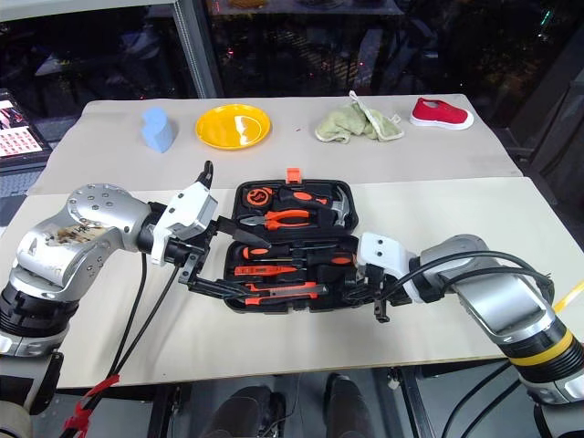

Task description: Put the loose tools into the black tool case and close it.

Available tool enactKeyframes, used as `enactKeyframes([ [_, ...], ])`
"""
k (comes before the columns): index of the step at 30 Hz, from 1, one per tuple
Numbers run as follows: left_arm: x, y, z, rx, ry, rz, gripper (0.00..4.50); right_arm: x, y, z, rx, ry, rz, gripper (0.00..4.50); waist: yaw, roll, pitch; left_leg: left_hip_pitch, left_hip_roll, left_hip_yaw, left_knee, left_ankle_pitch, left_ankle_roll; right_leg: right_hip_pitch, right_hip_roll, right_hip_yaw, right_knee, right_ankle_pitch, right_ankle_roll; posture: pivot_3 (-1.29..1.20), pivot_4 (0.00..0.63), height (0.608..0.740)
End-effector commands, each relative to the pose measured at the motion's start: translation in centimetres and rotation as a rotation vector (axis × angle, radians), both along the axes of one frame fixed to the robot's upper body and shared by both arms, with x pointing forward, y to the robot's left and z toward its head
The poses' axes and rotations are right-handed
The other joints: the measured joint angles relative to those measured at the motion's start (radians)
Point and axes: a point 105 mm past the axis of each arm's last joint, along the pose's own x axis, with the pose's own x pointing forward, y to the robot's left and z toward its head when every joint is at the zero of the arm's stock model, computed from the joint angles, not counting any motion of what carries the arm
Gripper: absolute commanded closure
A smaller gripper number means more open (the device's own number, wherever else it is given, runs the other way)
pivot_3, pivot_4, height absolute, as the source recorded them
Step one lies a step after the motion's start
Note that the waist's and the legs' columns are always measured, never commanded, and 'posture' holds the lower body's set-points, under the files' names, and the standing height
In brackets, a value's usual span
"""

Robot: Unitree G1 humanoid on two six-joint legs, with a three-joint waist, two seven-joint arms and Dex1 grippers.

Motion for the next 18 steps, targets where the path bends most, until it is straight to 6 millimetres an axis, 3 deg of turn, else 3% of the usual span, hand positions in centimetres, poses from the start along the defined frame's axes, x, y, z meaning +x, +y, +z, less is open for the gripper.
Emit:
enactKeyframes([
  [1, -0.3, 0.0, 0.7, -0.005, -0.043, -0.001, 0.00, 0.2, 0.4, 0.4, 0.000, -0.035, 0.020, 2.91, 0.000, 0.000, 0.000, 0.000, 0.000, 0.000, 0.000, 0.000, 0.000, 0.000, 0.000, 0.000, 0.000, 0.000, 0.000, 0.00, 0.150, 0.740],
  [9, -0.1, -0.1, 0.7, -0.007, -0.044, 0.002, 0.00, -0.1, 0.4, 2.3, 0.033, -0.053, 0.013, 0.07, 0.000, 0.000, 0.000, 0.000, 0.000, 0.000, 0.000, 0.000, -0.001, 0.001, 0.000, 0.000, 0.001, 0.000, 0.000, 0.00, 0.150, 0.740],
  [13, 0.3, 0.2, 0.3, -0.018, -0.016, 0.047, 0.00, 0.6, -0.6, 4.7, 0.094, -0.101, -0.066, 0.03, 0.000, 0.000, 0.000, 0.000, 0.000, 0.000, 0.000, 0.000, -0.001, 0.000, 0.000, 0.000, 0.000, 0.000, 0.000, 0.00, 0.150, 0.740],
  [18, 4.1, 2.8, -1.4, -0.013, -0.004, 0.351, 0.00, 1.8, -4.1, 7.8, 0.268, -0.163, -0.324, 0.03, 0.002, 0.000, 0.000, 0.000, 0.000, -0.001, -0.001, 0.000, 0.000, 0.001, 0.000, 0.000, 0.000, 0.000, 0.000, 0.00, 0.150, 0.740],
])
